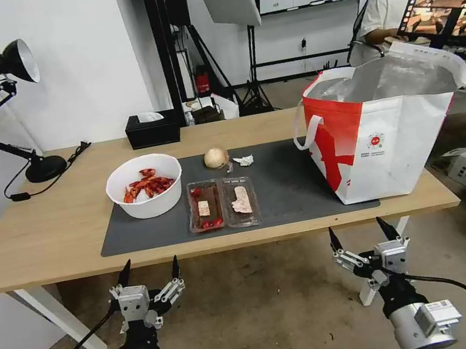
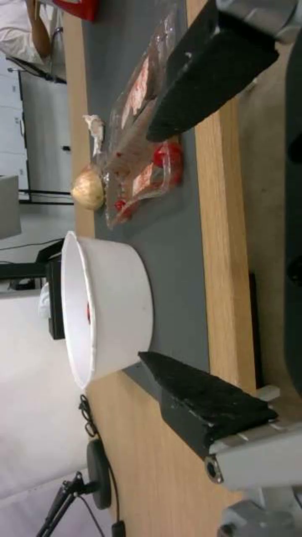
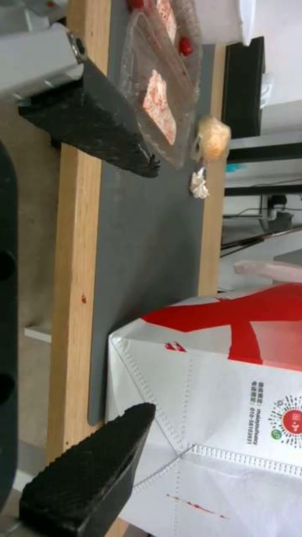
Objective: Pick up the trash from the table and place it into the takeout bag.
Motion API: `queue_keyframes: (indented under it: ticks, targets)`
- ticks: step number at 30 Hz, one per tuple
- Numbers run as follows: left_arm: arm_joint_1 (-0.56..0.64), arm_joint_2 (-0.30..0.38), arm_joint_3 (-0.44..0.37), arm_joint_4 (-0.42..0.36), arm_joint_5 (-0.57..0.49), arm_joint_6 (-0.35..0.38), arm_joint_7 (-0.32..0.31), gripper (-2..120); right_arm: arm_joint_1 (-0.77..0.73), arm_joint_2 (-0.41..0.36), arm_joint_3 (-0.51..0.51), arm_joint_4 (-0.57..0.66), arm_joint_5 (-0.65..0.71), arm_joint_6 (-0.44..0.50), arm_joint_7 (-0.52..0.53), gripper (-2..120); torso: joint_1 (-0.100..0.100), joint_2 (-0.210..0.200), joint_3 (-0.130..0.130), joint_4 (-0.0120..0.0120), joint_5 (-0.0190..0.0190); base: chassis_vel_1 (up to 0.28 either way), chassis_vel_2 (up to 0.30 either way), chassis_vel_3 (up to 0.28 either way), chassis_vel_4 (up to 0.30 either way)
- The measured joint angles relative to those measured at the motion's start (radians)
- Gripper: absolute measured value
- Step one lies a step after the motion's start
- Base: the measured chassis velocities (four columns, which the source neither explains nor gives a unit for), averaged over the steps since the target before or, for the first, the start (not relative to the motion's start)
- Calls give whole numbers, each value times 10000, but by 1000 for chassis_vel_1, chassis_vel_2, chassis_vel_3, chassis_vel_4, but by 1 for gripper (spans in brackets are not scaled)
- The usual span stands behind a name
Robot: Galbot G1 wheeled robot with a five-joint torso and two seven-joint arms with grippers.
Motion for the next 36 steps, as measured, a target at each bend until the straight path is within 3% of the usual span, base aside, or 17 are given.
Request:
queue_keyframes:
  ticks: [3, 7, 8, 10, 13, 15, 16, 20, 25, 27, 31, 33, 36]
  targets:
    - [-7, 4, 0, 0, -4, 22, -2, 100, 17, -51, 5, 0, 41, -36, -5, 100, 0, 1, 0, 0, 0, 0, 0, 0, 0]
    - [-123, 76, 41, -6, -160, 377, -64, 100, 347, -735, 146, -16, 696, -673, -125, 100, -1, 1, 0, 0, 0, 0, 0, 0, 0]
    - [-230, 135, 74, -30, -271, 619, -115, 100, 544, -1195, 221, -35, 951, -931, -175, 100, 1, 0, 0, 1, -1, 0, 0, 0, 0]
    - [-226, 131, 76, -30, -279, 638, -116, 100, 558, -1304, 209, -26, 977, -936, -180, 100, 2, 0, 1, 3, 1, 0, 0, 0, 0]
    - [-581, 345, 201, -116, -778, 1634, -324, 100, 1035, -2254, 415, -85, 2053, -1849, -369, 100, 0, 0, 1, -1, 1, 0, 0, 0, 0]
    - [-594, 352, 205, -119, -795, 1665, -331, 100, 1051, -2284, 421, -87, 2086, -1879, -376, 100, 0, 1, 1, -1, 1, 0, 0, 0, 0]
    - [-808, 482, 301, -185, -1108, 2279, -457, 100, 1390, -2937, 572, -133, 2795, -2496, -506, 100, 1, 0, 2, 0, 1, 0, 0, 0, 0]
    - [-1155, 689, 435, -286, -1588, 3241, -666, 100, 1874, -3895, 794, -194, 3829, -3395, -698, 100, 1, 0, 2, 1, 1, 0, 0, 0, 0]
    - [-1387, 820, 514, -341, -1903, 3819, -797, 100, 2046, -4160, 815, -202, 4366, -3496, -810, 100, 1, 0, 2, 2, 2, 0, 0, 0, 0]
    - [-1697, 1014, 631, -432, -2340, 4613, -975, 100, 2053, -4136, 789, -204, 4388, -3463, -827, 100, 0, 0, 0, -1, 0, 0, 0, 0, 0]
    - [-1974, 1186, 741, -514, -2739, 5331, -1137, 100, 2054, -4102, 767, -217, 4383, -3439, -843, 100, 1, 0, 1, -1, 1, 0, 0, 0, 0]
    - [-2354, 1430, 862, -619, -3266, 6247, -1344, 100, 2054, -4068, 733, -231, 4369, -3406, -881, 100, 0, 0, 0, -2, -1, 0, 0, 0, 0]
    - [-2439, 1502, 861, -650, -3381, 6414, -1396, 100, 2057, -4045, 693, -251, 4368, -3382, -899, 100, 1, 0, 1, -1, 0, 0, 0, 0, 0]
